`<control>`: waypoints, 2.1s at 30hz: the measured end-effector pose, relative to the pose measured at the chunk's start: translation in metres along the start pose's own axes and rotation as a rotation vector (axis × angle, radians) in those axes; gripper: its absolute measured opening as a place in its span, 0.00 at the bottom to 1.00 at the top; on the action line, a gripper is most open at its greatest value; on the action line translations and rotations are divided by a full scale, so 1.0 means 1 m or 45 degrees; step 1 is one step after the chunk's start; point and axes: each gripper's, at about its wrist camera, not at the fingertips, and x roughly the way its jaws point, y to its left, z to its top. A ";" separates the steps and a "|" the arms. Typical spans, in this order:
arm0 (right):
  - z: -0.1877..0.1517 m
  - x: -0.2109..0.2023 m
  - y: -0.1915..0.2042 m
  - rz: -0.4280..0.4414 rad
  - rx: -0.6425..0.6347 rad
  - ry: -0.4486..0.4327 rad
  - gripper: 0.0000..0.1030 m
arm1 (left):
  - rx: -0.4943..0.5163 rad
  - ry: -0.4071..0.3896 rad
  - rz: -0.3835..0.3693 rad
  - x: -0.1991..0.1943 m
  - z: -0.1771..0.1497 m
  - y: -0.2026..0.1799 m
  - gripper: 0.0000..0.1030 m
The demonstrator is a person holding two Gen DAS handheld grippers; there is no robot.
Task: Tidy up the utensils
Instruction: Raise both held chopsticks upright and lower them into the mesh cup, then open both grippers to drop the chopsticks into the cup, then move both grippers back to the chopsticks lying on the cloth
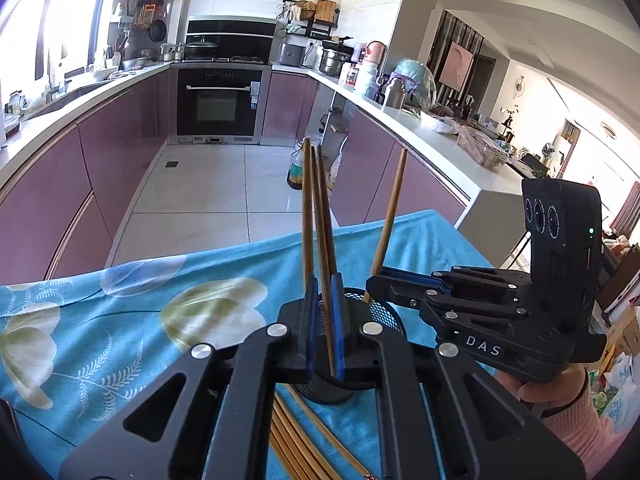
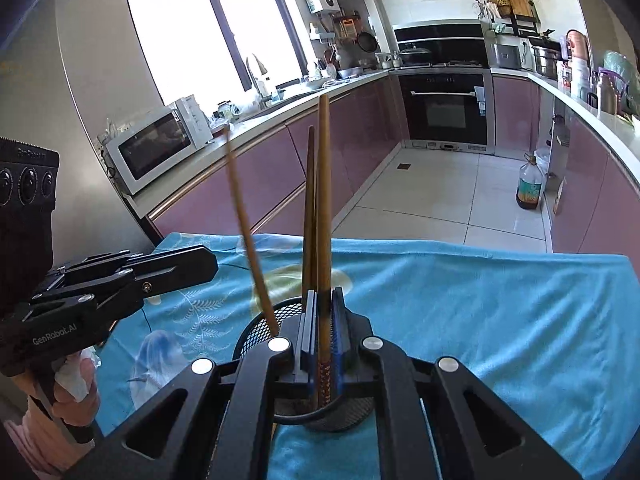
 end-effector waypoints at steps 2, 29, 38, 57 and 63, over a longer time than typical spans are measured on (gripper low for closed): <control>0.001 0.003 -0.003 -0.008 0.015 0.006 0.08 | -0.011 0.008 0.005 0.007 -0.001 0.000 0.07; -0.046 -0.055 0.047 0.078 -0.171 -0.077 0.31 | -0.002 0.107 0.184 -0.003 -0.116 0.036 0.42; -0.095 -0.009 0.046 0.078 -0.106 0.142 0.31 | -0.005 0.247 0.215 0.021 -0.154 0.041 0.42; -0.122 0.015 0.055 0.057 -0.085 0.244 0.31 | 0.014 0.294 0.262 0.033 -0.160 0.035 0.41; -0.124 0.020 0.059 0.024 -0.111 0.256 0.31 | 0.014 0.308 0.283 0.032 -0.165 0.038 0.29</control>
